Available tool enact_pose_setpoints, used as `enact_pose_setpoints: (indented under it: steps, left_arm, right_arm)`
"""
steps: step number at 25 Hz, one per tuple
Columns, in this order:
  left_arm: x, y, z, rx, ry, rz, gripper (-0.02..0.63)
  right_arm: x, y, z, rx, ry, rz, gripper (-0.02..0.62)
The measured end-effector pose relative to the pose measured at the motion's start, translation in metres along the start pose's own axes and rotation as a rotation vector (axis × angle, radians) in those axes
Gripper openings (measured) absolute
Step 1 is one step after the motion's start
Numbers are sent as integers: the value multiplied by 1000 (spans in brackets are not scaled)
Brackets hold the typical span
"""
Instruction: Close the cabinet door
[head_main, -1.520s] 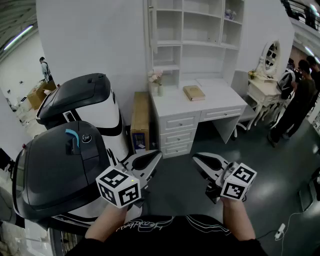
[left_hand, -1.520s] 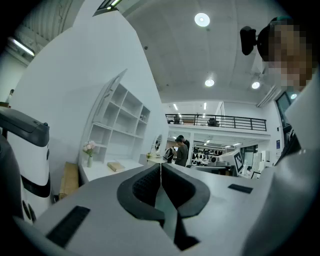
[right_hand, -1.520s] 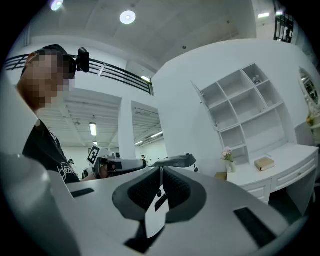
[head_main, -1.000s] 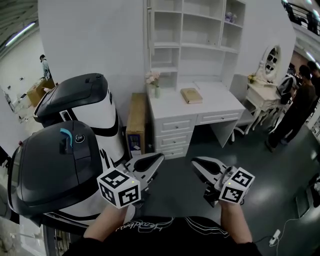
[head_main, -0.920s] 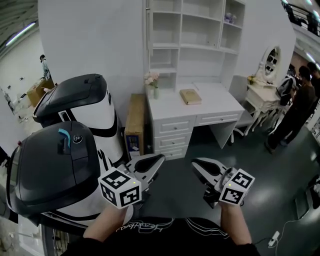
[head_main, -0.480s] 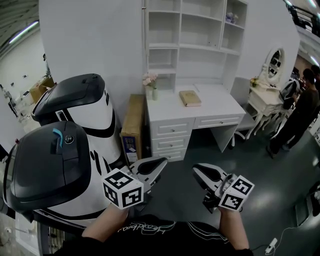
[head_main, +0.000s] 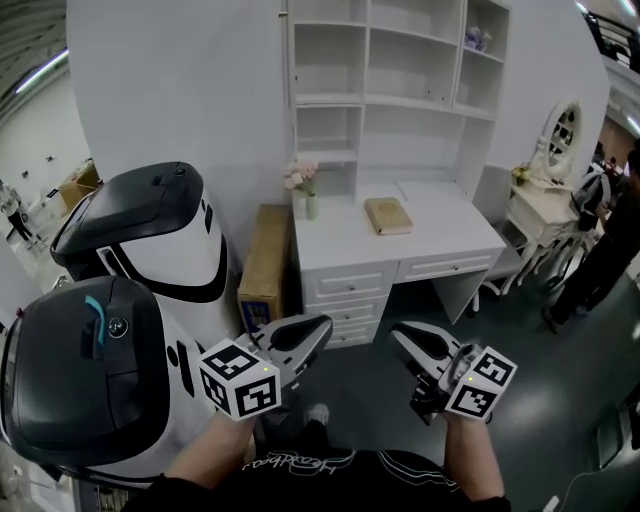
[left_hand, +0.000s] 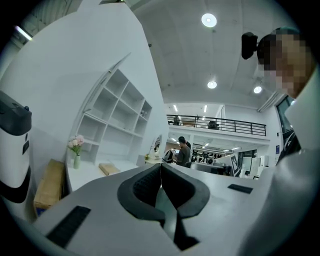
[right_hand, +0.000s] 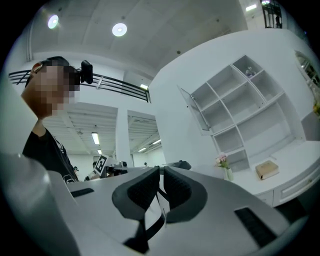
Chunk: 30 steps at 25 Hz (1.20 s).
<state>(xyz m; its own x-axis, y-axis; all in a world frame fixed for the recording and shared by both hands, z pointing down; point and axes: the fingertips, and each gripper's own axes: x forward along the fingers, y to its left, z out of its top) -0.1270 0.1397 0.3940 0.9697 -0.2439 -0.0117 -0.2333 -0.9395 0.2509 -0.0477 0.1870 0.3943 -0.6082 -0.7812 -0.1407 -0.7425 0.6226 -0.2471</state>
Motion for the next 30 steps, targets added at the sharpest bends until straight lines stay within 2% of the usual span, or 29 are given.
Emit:
enact_pose_setpoints:
  steps: [3, 5, 9, 12, 15, 18, 22, 26, 30]
  left_arm:
    - [32, 48, 22, 1, -20, -47, 21]
    - [54, 86, 40, 14, -22, -50, 21]
    - [85, 177, 97, 51, -97, 14, 21]
    - [102, 238, 133, 49, -142, 24, 23]
    - [115, 292, 162, 64, -154, 38, 23]
    - [121, 334, 203, 87, -209, 53, 25]
    - [132, 366, 248, 123, -296, 25, 26]
    - [147, 367, 295, 225, -335, -43, 35]
    - [156, 361, 358, 310, -405, -56, 84]
  right_arm:
    - [39, -49, 11, -50, 20, -1, 54]
    - [70, -85, 22, -41, 18, -1, 54]
    - [138, -162, 51, -17, -6, 11, 54]
    - [187, -214, 70, -22, -21, 26, 54]
    - [232, -247, 86, -49, -3, 60, 54]
    - [266, -269, 112, -130, 29, 76, 54]
    - [287, -287, 134, -178, 21, 118, 54]
    - [296, -292, 157, -150, -44, 219, 54]
    - [303, -300, 171, -196, -14, 265, 54]
